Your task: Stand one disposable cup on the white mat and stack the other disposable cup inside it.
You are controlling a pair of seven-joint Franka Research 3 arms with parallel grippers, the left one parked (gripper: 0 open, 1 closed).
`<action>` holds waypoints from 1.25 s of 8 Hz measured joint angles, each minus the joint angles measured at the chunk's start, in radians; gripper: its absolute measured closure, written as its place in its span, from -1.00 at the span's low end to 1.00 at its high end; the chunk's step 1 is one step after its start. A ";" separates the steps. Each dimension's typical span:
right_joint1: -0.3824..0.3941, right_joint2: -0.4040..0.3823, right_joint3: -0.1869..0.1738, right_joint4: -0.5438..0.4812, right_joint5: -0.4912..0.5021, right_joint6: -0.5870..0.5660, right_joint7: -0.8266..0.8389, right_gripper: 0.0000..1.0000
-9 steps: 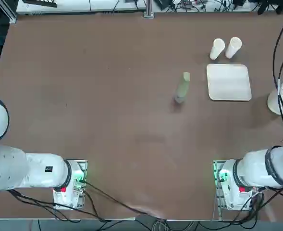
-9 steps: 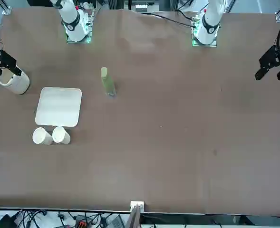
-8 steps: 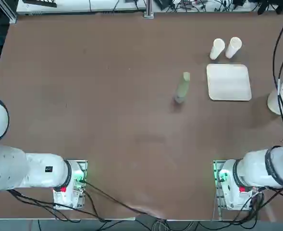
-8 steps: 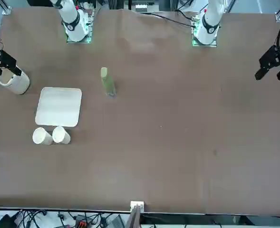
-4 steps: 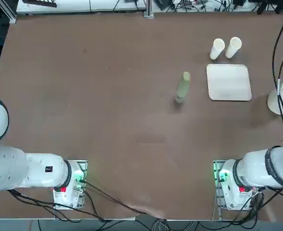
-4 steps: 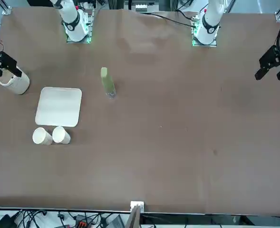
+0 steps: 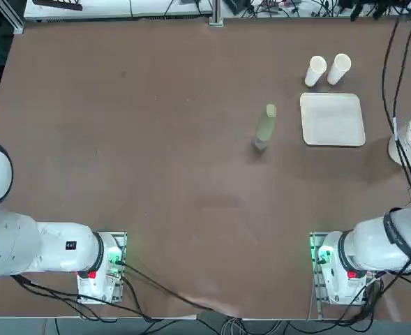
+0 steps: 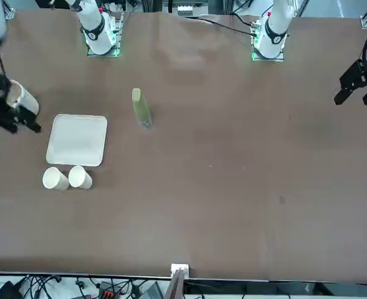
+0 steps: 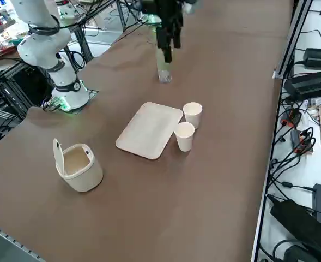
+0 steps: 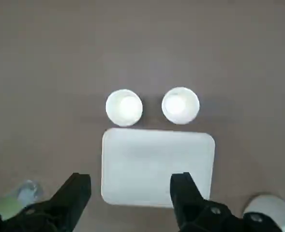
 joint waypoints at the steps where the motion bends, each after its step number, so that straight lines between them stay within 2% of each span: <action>1: 0.016 0.057 0.001 0.000 0.000 0.055 0.000 -1.00; 4: 0.096 0.216 0.002 0.001 0.000 0.186 0.065 -0.98; 6: 0.102 0.294 0.001 0.002 0.000 0.216 0.070 -0.98; 10: 0.123 0.386 0.001 0.002 0.000 0.242 0.078 -0.97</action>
